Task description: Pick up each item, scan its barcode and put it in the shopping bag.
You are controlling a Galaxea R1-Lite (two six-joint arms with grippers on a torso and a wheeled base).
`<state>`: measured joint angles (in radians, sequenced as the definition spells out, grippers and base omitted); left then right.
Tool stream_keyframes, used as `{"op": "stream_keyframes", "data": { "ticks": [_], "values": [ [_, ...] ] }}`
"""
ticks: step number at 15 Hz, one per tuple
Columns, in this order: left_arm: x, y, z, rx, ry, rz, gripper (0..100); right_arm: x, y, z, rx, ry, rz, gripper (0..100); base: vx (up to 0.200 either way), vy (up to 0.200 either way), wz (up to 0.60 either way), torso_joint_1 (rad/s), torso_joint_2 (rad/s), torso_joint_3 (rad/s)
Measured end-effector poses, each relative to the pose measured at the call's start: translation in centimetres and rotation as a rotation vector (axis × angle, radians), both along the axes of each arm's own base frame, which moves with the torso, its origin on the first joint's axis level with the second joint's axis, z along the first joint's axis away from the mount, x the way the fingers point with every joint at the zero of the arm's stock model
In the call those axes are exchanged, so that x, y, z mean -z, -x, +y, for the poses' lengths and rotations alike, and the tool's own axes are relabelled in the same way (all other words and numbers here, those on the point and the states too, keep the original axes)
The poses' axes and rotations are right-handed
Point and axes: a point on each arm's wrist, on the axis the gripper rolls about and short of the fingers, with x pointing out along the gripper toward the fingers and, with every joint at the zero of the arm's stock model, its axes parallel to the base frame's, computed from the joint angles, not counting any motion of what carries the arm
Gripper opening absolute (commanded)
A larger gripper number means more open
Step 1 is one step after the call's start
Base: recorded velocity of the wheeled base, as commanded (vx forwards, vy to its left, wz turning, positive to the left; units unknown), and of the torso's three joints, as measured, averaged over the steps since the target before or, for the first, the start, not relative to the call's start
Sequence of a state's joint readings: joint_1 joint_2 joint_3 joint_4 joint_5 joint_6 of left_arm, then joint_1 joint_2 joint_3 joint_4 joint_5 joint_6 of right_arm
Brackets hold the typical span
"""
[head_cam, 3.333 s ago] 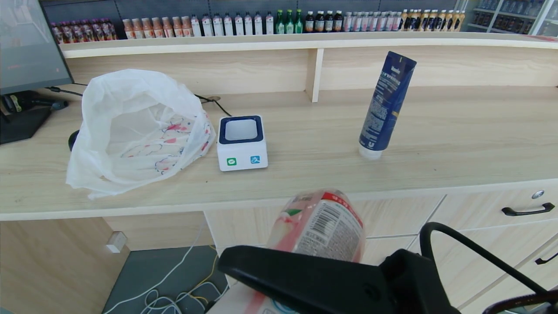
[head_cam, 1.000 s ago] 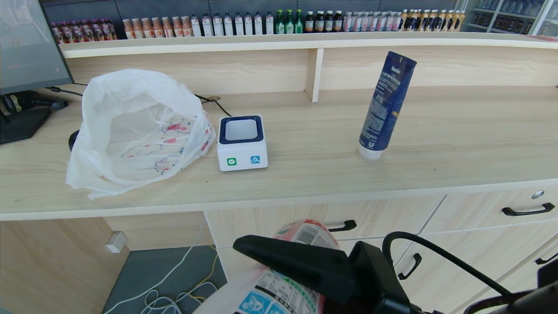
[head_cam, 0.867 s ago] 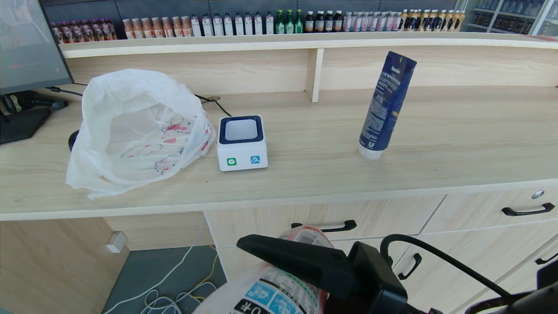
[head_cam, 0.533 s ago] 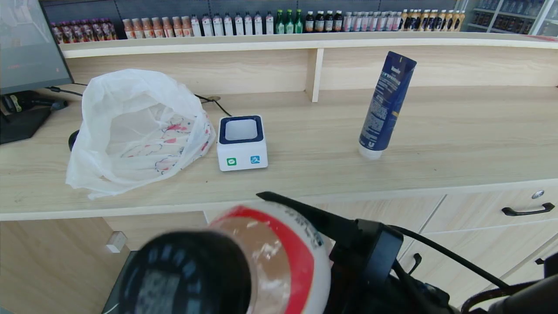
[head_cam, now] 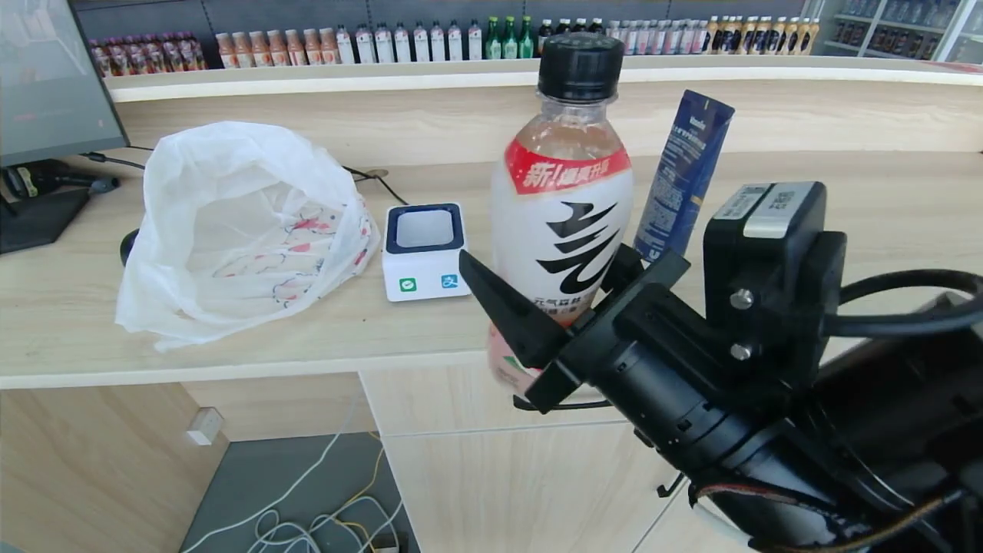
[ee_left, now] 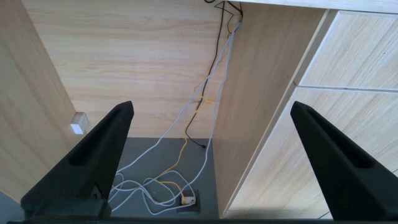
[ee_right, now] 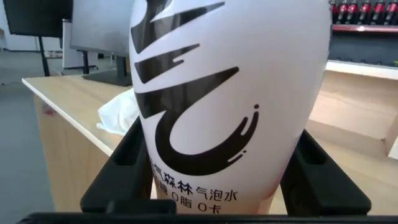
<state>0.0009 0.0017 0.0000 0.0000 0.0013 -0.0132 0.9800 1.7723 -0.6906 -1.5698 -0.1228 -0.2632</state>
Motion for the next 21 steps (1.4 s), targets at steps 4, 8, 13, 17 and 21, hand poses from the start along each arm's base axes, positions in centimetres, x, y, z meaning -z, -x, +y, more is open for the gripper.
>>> {"op": "stream_keyframes", "data": {
  "ticks": [4, 8, 13, 17, 21],
  "values": [
    [0.0, 0.0, 0.0, -0.001, 0.0, 0.0, 100, 1.3, -3.7, -3.1, 0.11, -0.062, 0.129, 0, 0.0, 0.0, 0.0, 0.0, 0.0, 0.0],
    [0.0, 0.0, 0.0, 0.0, 0.0, 0.0, 100, 2.4, -5.2, -5.3, 0.187, -0.061, 0.183, 0, 0.0, 0.0, 0.0, 0.0, 0.0, 0.0],
    [0.0, 0.0, 0.0, 0.0, 0.004, 0.0, 100, 1.4, -6.8, -6.2, 0.236, -0.103, 0.151, 0, 0.0, 0.0, 0.0, 0.0, 0.0, 0.0],
    [0.0, 0.0, 0.0, -0.001, 0.003, 0.0, 100, 1.1, -8.3, -7.5, 0.291, -0.135, 0.147, 0, 0.0, 0.2, 0.0, 0.0, 0.0, 0.0],
    [0.0, 0.0, 0.0, 0.0, 0.005, 0.0, 100, 0.7, -8.8, -8.0, 0.308, -0.15, 0.137, 0, 0.0, 0.2, 0.0, 0.004, 0.0, -0.001]
  ]
}}
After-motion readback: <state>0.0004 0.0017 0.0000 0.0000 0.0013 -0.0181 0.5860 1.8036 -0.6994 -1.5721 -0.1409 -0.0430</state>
